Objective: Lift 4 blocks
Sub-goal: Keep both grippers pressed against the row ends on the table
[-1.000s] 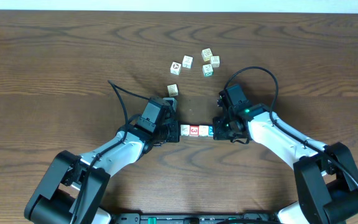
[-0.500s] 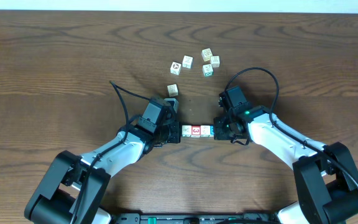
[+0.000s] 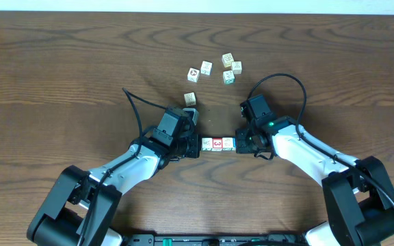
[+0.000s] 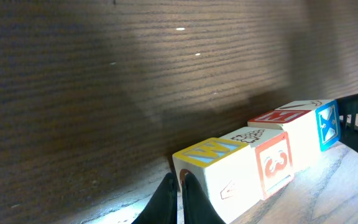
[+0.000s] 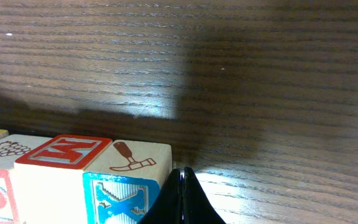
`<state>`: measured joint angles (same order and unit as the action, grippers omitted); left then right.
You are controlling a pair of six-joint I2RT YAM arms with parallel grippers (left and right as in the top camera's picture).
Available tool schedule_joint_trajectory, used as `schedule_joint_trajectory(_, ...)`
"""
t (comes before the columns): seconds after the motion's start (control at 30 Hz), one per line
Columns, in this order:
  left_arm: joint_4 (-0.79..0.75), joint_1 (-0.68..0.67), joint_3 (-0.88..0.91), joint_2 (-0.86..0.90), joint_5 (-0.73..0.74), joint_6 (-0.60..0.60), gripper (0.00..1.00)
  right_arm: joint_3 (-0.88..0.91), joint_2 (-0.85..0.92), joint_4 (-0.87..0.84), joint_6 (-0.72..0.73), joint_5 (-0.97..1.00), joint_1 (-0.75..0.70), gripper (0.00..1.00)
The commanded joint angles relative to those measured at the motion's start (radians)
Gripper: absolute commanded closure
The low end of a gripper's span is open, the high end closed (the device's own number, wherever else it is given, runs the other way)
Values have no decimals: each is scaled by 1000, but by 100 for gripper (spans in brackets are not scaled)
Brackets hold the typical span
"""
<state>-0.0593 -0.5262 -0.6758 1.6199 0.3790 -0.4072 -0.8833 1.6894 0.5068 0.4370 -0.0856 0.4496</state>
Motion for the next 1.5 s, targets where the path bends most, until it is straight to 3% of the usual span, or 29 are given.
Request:
schedule_joint_trajectory(0.0,8,-29,-52,-4,32,57,93,-4,0,-5,0,-25,50,99)
schedule_joint_trajectory(1.03,65,-30,-52,-4,-95,89,92,-4,0,39,4,26,49,99)
schedule_joint_trajectory(1.27,70,-29,-52,-4,-224,89,91,-4,0,28,4,50,47,99)
schedule_joint_trajectory(1.47,51,-27,-52,-5,-239,89,91,-6,-1,37,30,143,37,99)
